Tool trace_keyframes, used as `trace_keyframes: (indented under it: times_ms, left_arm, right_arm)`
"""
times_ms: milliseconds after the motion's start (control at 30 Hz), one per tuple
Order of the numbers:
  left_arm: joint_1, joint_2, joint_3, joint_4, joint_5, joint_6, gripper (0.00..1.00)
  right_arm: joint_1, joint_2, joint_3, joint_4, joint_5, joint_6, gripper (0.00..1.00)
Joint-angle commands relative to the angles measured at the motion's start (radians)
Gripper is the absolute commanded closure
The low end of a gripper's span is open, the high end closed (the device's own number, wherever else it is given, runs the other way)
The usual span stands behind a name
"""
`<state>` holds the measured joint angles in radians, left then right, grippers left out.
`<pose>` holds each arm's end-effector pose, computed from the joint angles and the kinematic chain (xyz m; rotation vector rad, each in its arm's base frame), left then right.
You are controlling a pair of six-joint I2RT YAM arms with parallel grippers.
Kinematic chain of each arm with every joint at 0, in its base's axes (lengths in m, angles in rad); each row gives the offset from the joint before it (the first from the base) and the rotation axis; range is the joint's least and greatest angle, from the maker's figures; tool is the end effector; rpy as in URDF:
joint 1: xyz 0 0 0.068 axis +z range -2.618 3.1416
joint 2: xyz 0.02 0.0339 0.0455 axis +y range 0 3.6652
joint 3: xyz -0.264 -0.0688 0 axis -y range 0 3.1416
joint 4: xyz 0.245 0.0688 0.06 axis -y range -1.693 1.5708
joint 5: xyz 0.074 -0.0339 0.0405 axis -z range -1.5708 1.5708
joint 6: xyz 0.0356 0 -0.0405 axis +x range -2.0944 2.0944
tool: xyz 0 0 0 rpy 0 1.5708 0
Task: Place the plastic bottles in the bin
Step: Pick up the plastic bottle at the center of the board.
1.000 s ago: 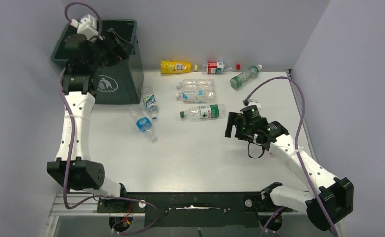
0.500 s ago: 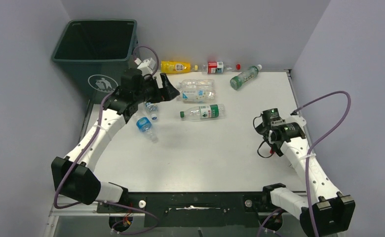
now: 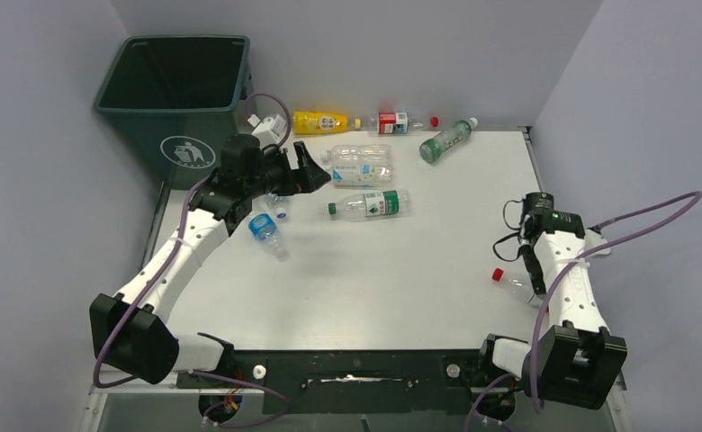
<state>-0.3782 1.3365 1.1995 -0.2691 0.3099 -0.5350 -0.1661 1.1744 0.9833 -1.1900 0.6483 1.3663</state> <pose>0.2829 -0.1241 0.3536 0.0499 2.0683 -0.8861 0.1832 -0.0525 0.2689 1.8377 1.7915 -0.5735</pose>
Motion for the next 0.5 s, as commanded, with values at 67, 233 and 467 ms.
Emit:
trace_keyframes:
  times_ms: [67,233,467]
  left_arm:
    - [-0.007,-0.015,-0.002,0.071,0.04,0.004,0.13]
    - [-0.017,0.005,-0.005,0.074,0.043,0.003,0.13]
    - [-0.041,0.046,0.009,0.07,0.041,0.003,0.12]
  right_arm:
    - [-0.174,0.017,-0.034,0.116,0.002,-0.076,0.02]
    - [-0.283,0.03,-0.067,0.19,-0.017,-0.143,0.02]
    - [-0.399,0.065,-0.132,0.308,-0.071,-0.197,0.02]
